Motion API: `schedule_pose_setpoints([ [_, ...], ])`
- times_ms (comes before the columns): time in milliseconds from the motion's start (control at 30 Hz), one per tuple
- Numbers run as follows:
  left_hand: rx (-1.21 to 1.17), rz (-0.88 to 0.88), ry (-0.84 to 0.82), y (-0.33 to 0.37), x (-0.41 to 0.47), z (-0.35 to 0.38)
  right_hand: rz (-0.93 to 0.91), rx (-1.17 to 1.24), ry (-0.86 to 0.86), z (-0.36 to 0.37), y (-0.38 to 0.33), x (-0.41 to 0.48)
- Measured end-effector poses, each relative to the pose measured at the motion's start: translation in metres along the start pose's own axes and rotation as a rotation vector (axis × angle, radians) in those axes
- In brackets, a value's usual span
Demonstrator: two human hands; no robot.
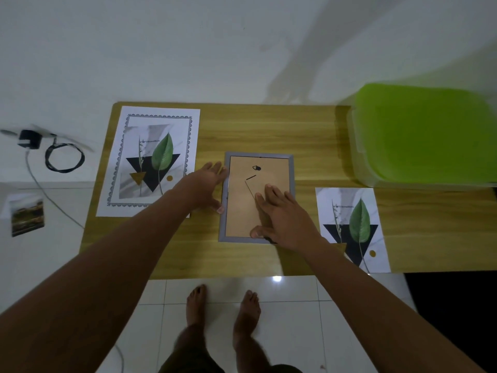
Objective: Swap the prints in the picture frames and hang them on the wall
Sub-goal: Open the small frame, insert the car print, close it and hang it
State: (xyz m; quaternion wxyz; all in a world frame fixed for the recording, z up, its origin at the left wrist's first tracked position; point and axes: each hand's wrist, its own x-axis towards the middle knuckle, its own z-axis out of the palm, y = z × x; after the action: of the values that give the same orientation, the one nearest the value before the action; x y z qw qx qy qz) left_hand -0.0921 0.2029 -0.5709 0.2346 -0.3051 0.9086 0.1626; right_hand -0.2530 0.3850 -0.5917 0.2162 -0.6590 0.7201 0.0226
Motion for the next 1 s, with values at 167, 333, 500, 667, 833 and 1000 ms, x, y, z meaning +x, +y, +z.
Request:
schedule_pose_setpoints([
  [167,-0.003,-0.008,0.004,-0.001,0.001,0.002,0.012,0.035,-0.012,-0.002,0.001,0.000],
  [333,0.022,-0.008,0.033,-0.005,0.001,0.003,0.091,0.209,0.194,-0.007,-0.008,0.002],
  [500,0.007,0.014,0.038,-0.007,0.003,0.005,0.284,0.228,0.231,-0.008,-0.035,0.043],
  [667,-0.027,0.026,0.023,-0.010,0.005,0.006,0.424,0.209,0.203,0.000,-0.051,0.060],
  [833,-0.040,0.033,0.040,-0.013,0.006,0.010,0.445,0.259,0.204,-0.002,-0.055,0.064],
  [1000,-0.047,0.026,0.040,-0.011,0.004,0.008,0.434,0.231,0.197,-0.001,-0.051,0.065],
])
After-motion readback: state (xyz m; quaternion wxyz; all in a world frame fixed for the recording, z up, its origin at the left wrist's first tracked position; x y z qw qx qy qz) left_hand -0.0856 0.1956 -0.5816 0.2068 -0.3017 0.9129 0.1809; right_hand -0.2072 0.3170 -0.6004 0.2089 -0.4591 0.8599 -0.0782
